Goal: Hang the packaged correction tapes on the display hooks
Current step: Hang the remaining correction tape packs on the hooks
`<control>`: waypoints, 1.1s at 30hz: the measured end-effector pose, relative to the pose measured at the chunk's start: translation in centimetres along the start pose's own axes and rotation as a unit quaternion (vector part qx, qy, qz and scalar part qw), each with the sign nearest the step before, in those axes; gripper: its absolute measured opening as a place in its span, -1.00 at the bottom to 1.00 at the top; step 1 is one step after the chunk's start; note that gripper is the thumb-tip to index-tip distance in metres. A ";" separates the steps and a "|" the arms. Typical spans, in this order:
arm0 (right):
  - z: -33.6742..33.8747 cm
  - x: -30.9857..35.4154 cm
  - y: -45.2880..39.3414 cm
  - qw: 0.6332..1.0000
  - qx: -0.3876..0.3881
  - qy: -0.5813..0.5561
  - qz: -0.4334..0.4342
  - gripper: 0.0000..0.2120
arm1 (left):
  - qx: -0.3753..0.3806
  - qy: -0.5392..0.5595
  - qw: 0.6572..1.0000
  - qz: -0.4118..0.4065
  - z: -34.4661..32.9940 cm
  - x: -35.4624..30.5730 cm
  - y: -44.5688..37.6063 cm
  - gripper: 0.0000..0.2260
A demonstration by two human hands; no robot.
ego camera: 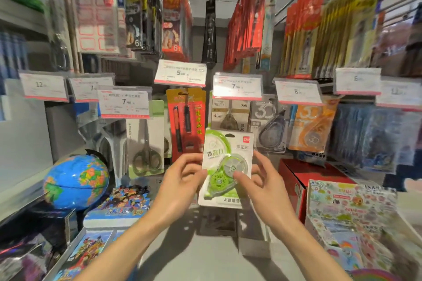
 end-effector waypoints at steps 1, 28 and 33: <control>0.5 0.7 -0.4 1.000 -0.008 -0.013 0.010 -0.46 | 0.000 -0.011 1.000 -0.019 -0.3 -0.9 -0.5 -0.78; 3.3 5.1 -6.1 0.997 -0.054 0.023 0.059 -0.42 | 0.011 -0.233 0.945 -0.228 -3.1 -10.2 -3.0 -0.48; 3.0 5.2 -6.5 0.997 -0.049 0.008 0.052 -0.44 | 0.011 -0.234 0.947 -0.222 -3.1 -9.8 -3.2 -0.48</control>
Point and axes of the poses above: each hand's wrist, its own y-axis away from the middle knuckle, its own z-axis out of the back of the hand, x = y × z, the point moved 4 cm from there along -y, towards the middle knuckle, and after that the axes turned 13 degrees about y, right-handed, at the moved point
